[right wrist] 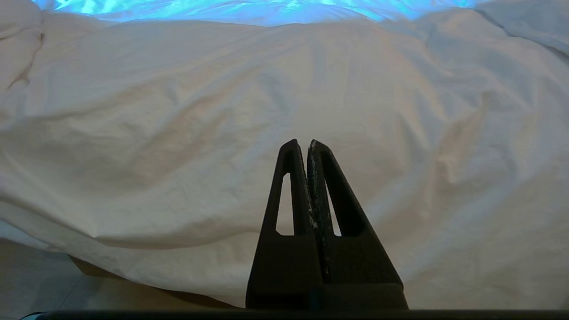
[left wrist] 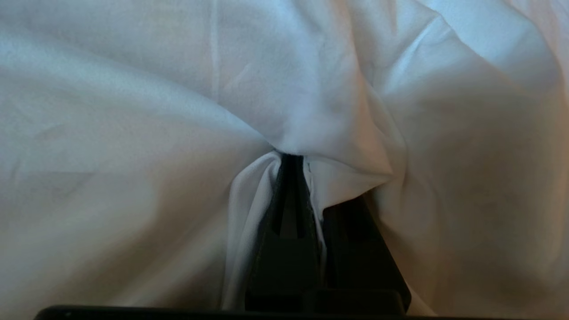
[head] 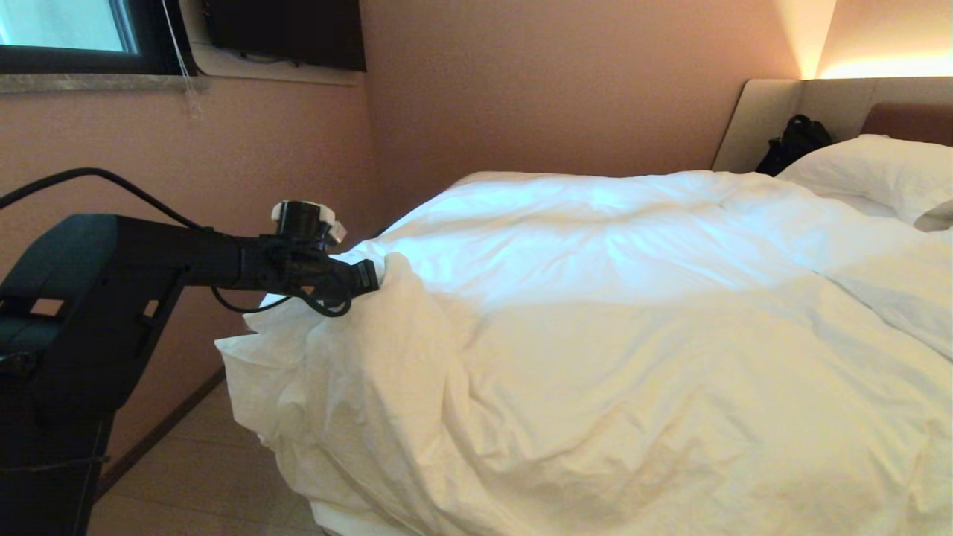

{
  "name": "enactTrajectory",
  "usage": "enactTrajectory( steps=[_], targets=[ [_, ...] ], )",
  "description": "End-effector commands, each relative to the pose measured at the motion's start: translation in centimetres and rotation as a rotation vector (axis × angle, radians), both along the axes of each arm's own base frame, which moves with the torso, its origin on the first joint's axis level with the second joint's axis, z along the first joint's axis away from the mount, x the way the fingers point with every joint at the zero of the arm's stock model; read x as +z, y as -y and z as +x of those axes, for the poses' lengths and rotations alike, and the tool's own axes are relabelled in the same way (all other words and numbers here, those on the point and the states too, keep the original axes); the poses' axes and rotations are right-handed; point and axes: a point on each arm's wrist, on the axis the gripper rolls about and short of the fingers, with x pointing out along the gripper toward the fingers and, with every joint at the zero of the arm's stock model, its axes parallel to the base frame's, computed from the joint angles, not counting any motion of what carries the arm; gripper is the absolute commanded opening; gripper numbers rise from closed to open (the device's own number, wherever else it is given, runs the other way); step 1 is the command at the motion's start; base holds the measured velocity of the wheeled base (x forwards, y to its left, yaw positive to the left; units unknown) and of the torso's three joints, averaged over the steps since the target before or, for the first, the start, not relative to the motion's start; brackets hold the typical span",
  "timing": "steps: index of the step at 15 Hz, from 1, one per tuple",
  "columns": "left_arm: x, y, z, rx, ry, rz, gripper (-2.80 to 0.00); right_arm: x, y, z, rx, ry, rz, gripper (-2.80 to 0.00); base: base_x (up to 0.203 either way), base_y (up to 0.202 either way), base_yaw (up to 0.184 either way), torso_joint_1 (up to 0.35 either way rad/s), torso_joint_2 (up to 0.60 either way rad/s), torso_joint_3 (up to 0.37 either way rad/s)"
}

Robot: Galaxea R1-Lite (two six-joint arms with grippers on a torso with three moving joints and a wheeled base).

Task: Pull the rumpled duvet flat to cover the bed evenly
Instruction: Flatten the corners of the folded blanket

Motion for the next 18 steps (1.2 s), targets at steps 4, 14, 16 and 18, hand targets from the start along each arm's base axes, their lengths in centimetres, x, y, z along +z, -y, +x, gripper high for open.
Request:
enactTrajectory(
  steps=[4, 14, 16, 18],
  targets=[
    [0.2, 0.0, -0.2, -0.002, -0.001, 0.0, -2.8, 0.0, 0.0, 0.0, 0.001, -0.001, -0.001, -2.8, 0.0, 0.0, 0.0, 0.0, 0.0, 0.0],
    [4.2, -3.1, -3.7, 0.049, 0.031, -0.006, 0.0, 0.0, 0.0, 0.0, 0.001, -0.001, -0.001, -2.8, 0.0, 0.0, 0.0, 0.0, 0.0, 0.0],
    [4.1, -4.2, -5.1, 0.056, 0.012, 0.021, 0.0, 0.0, 0.0, 0.0, 0.001, -0.001, -0.001, -2.8, 0.0, 0.0, 0.0, 0.0, 0.0, 0.0],
    [5.0, -4.5, -6.0, 0.059, 0.025, 0.022, 0.0, 0.0, 0.0, 0.0, 0.001, -0.001, -0.001, -2.8, 0.0, 0.0, 0.0, 0.0, 0.0, 0.0]
  ],
)
